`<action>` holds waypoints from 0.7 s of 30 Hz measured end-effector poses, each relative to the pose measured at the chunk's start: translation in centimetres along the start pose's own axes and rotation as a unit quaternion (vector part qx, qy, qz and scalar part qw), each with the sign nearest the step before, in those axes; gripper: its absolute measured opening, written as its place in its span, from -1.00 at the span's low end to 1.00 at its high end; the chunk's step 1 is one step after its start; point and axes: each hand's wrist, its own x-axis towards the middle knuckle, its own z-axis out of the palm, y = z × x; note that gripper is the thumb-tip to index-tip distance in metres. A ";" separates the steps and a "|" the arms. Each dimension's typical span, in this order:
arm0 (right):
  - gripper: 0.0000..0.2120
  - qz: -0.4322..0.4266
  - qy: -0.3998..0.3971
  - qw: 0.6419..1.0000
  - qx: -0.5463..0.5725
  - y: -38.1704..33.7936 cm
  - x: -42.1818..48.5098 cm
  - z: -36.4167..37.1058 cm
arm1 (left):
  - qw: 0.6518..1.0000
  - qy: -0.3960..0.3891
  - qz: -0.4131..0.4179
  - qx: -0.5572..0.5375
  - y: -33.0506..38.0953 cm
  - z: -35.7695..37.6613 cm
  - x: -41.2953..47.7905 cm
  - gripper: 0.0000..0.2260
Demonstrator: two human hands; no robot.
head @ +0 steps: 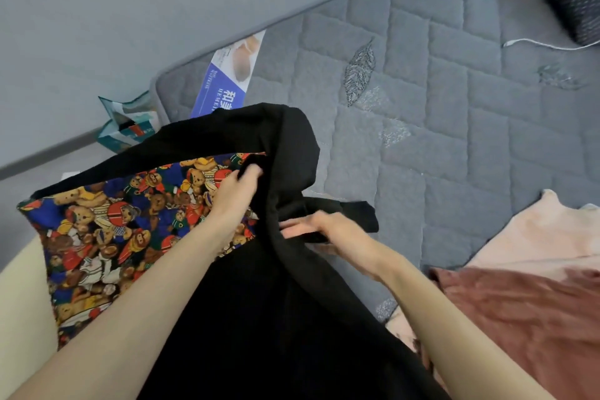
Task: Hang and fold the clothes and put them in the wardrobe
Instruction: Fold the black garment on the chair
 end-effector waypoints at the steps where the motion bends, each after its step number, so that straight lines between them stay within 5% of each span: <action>1: -0.63 -0.018 -0.002 0.998 -0.055 0.3 0.2 0.4 | 0.998 -0.014 -0.011 -0.055 0.2 0.0 -0.1 -0.60; 4: -0.55 -0.040 -0.032 0.994 -0.096 1.5 0.5 1.4 | 0.997 -0.028 0.076 -0.014 -0.2 -0.1 -0.8 -0.30; 7: -0.63 -0.010 0.030 0.999 0.012 2.1 0.6 0.9 | 0.986 0.063 0.122 0.096 -2.0 -0.5 -0.8 -0.51; 10: -0.73 0.113 0.132 0.983 0.057 3.2 0.9 -0.8 | 0.996 0.071 0.049 0.008 -2.2 -1.2 -0.4 -0.55; 14: -0.64 0.266 0.123 0.951 0.099 5.4 1.0 -2.2 | 0.998 0.060 0.034 -0.015 -2.4 -1.0 -0.6 -0.52; 17: -0.55 0.234 0.218 0.926 0.201 5.7 2.2 -2.1 | 0.996 0.078 0.028 -0.013 -2.4 -0.8 -0.9 -0.48; 21: -0.76 0.105 0.285 0.886 0.350 3.8 2.9 -2.1 | 0.996 0.087 0.012 -0.005 -1.9 -0.4 -1.4 -0.41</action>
